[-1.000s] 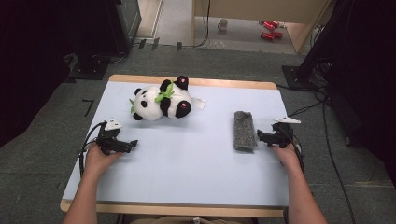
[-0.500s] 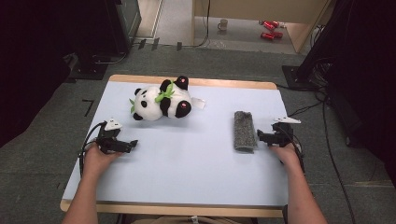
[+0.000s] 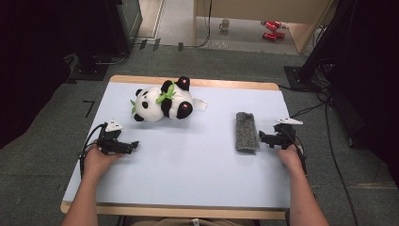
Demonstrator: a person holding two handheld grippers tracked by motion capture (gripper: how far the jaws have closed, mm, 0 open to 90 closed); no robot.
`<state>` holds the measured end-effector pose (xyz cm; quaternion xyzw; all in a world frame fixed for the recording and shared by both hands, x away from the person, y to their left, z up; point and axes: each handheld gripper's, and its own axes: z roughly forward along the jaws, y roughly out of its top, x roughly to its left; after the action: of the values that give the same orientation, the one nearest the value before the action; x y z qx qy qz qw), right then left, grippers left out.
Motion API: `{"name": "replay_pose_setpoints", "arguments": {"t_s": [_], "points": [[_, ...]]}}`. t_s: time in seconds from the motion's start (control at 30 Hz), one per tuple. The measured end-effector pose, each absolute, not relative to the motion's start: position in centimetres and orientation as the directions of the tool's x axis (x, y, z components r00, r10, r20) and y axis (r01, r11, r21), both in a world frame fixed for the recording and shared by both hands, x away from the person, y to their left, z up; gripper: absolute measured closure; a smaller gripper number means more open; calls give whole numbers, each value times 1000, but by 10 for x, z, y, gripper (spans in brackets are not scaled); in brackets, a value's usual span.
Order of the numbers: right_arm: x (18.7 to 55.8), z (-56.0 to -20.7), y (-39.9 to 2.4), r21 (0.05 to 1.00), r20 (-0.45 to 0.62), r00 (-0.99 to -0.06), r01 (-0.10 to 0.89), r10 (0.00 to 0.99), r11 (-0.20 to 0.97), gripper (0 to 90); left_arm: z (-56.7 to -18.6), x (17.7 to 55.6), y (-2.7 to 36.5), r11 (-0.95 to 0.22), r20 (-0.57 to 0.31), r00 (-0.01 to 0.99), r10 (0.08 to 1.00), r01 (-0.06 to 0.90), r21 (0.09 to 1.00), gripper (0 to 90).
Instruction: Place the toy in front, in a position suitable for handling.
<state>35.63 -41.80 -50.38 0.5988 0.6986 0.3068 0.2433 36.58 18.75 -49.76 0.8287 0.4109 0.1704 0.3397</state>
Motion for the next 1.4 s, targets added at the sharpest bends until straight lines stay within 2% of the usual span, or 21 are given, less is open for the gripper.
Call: {"name": "replay_pose_setpoints", "arguments": {"t_s": [0.13,0.2,0.3,0.37,0.77,1.4], "points": [[356,-504,-418,719,29,-165,688,986,93,106,-498,366,188,-428,1,602,798,566,704,35],[356,-504,-418,719,31,-165,688,986,93,105,-496,366,189,-407,-3,579,815,576,709,68],[357,-504,-418,719,31,-166,689,986,93,105,-495,365,196,-375,-8,554,833,574,728,201],[356,-504,-418,720,32,-166,688,986,92,105,-495,365,198,-360,-21,547,837,579,732,247],[356,-504,-418,721,30,-164,687,986,93,105,-488,373,197,-332,-71,529,845,626,706,258],[356,-504,-418,721,30,-165,686,986,93,103,-460,387,196,-270,-152,552,820,607,748,265]]}}
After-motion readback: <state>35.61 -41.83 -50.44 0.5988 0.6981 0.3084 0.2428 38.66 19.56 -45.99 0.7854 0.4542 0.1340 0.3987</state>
